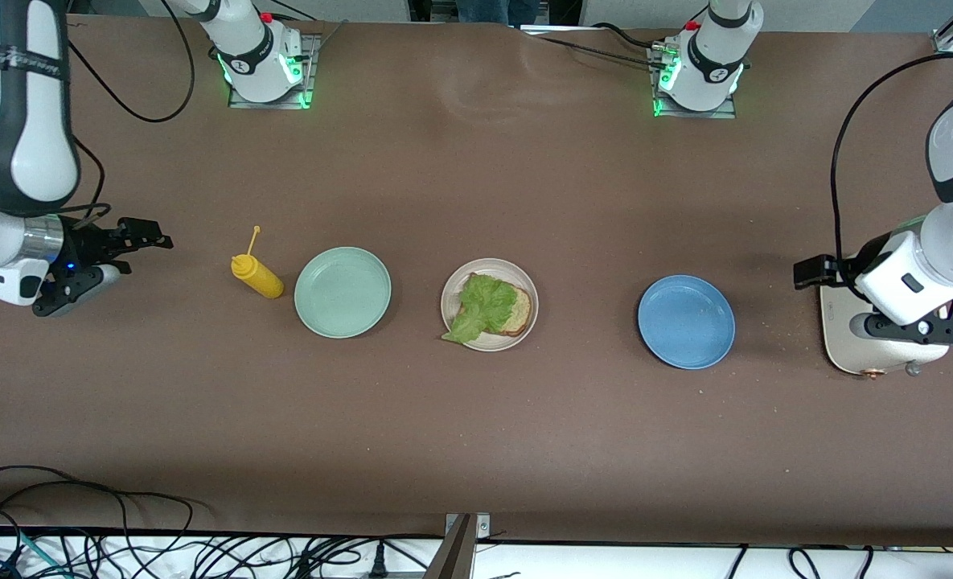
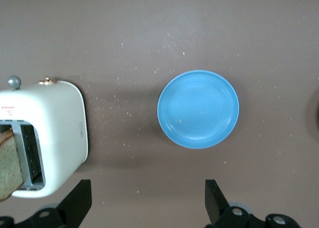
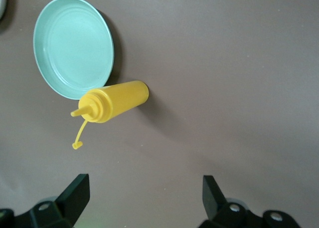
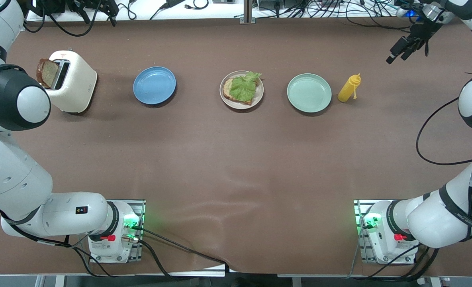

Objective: Make sandwich on beige plate with both arms
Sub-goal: 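Lower the right gripper beside the yellow mustard bottle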

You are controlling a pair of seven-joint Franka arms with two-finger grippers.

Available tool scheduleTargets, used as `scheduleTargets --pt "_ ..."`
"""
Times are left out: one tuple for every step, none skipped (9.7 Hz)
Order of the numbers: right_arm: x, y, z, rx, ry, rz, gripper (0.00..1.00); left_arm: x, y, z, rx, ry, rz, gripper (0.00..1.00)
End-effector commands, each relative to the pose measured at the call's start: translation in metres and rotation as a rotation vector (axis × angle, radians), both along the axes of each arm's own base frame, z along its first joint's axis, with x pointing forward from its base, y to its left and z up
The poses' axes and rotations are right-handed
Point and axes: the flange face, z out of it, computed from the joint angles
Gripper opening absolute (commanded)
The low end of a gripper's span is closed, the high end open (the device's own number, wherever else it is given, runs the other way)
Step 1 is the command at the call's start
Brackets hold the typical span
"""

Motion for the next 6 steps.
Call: scheduleTargets --pt "0.002 -0.017 -0.026 0.143 -0.053 0.076 1.0 -0.017 -0.002 0.025 -0.018 0.005 -0.006 1.0" --pt "0.004 -0.026 -0.04 0.224 -0.093 0.098 1.0 -0.02 -0.003 0.032 -0.026 -0.005 -0.005 1.0" --pt "0.004 -0.031 -0.058 0.311 -0.124 0.136 1.0 -0.025 -0.004 0.043 -0.029 -0.019 -0.005 1.0" --pt "0.002 -0.041 -0.082 0.391 -0.153 0.18 1.0 -0.028 -0.004 0.054 -0.028 -0.037 -0.005 1.0" --pt "0.001 -0.042 -0.106 0.464 -0.182 0.23 1.0 -0.031 -0.003 0.063 -0.037 -0.05 0.001 1.0" --pt "-0.001 -0.04 -0.125 0.534 -0.21 0.273 1.0 -0.034 -0.003 0.071 -0.073 -0.06 0.01 1.0"
